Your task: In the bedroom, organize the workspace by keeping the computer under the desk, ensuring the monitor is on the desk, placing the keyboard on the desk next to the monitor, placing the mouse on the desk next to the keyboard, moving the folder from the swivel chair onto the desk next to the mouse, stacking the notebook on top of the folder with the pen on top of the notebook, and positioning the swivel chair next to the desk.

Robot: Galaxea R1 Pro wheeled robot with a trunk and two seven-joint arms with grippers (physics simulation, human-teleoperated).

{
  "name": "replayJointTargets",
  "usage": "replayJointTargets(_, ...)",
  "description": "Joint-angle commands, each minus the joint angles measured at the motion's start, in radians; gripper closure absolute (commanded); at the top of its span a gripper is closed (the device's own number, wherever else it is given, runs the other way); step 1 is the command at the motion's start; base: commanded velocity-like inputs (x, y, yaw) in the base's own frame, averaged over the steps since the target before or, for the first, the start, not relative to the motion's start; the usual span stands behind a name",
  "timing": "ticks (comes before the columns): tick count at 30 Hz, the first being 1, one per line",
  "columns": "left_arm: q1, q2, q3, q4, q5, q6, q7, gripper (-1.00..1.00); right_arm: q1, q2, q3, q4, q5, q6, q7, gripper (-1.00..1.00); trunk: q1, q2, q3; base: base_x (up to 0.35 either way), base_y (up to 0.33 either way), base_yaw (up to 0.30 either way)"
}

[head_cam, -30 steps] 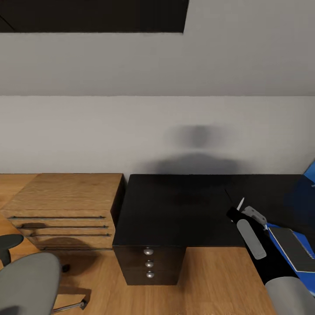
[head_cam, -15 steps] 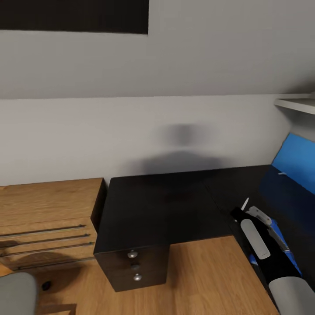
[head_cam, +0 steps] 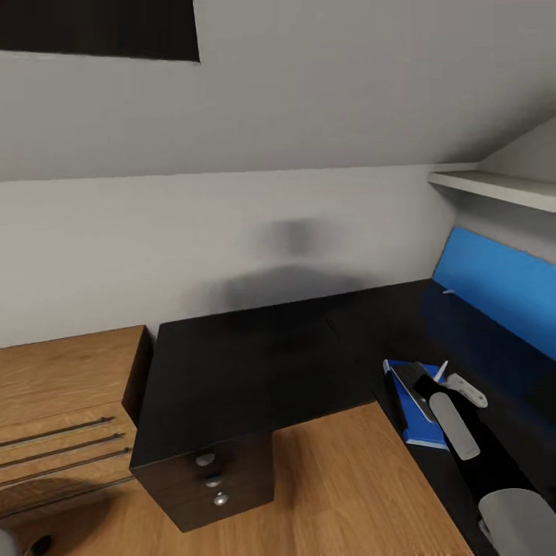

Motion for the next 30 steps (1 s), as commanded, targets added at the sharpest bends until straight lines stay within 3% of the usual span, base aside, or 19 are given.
replayJointTargets(1, 0.000, 0.000, -0.002, -0.003, 0.009, 0.004, 0.007, -1.00, -0.001, 0.000, 0.000, 0.002, -0.004, -0.001, -0.004, 1.00, 0.000, -0.002, -0.001, 0.000, 0.000, -0.290)
replayJointTargets(9, 0.001, -0.001, -0.002, -0.003, 0.009, 0.004, 0.008, -1.00, -0.002, 0.003, 0.010, 0.014, -0.001, -0.027, -0.002, 1.00, 0.000, -0.002, -0.001, 0.000, 0.000, -0.103)
replayJointTargets(18, 0.000, 0.000, -0.002, -0.003, 0.009, 0.004, 0.007, -1.00, -0.002, 0.004, 0.013, 0.014, -0.001, -0.028, 0.060, 1.00, 0.000, -0.002, -0.001, 0.002, -0.002, -0.004)
replayJointTargets(24, 0.001, 0.001, 0.000, -0.003, 0.009, 0.004, 0.007, -1.00, -0.002, 0.002, 0.009, 0.018, 0.001, -0.030, 0.065, 1.00, 0.000, -0.002, -0.001, 0.213, -0.106, 0.000)
replayJointTargets(28, 0.001, -0.002, -0.004, -0.003, 0.006, 0.004, 0.007, -1.00, -0.005, 0.001, 0.007, 0.081, 0.004, -0.030, 0.065, 1.00, 0.000, -0.002, -0.001, 0.077, -0.053, 0.000)
replayJointTargets(30, 0.001, -0.003, -0.008, -0.003, 0.005, 0.004, 0.007, -1.00, -0.018, 0.002, 0.008, 0.160, 0.048, -0.058, 0.085, 1.00, 0.000, -0.002, -0.001, 0.022, -0.015, 0.000)
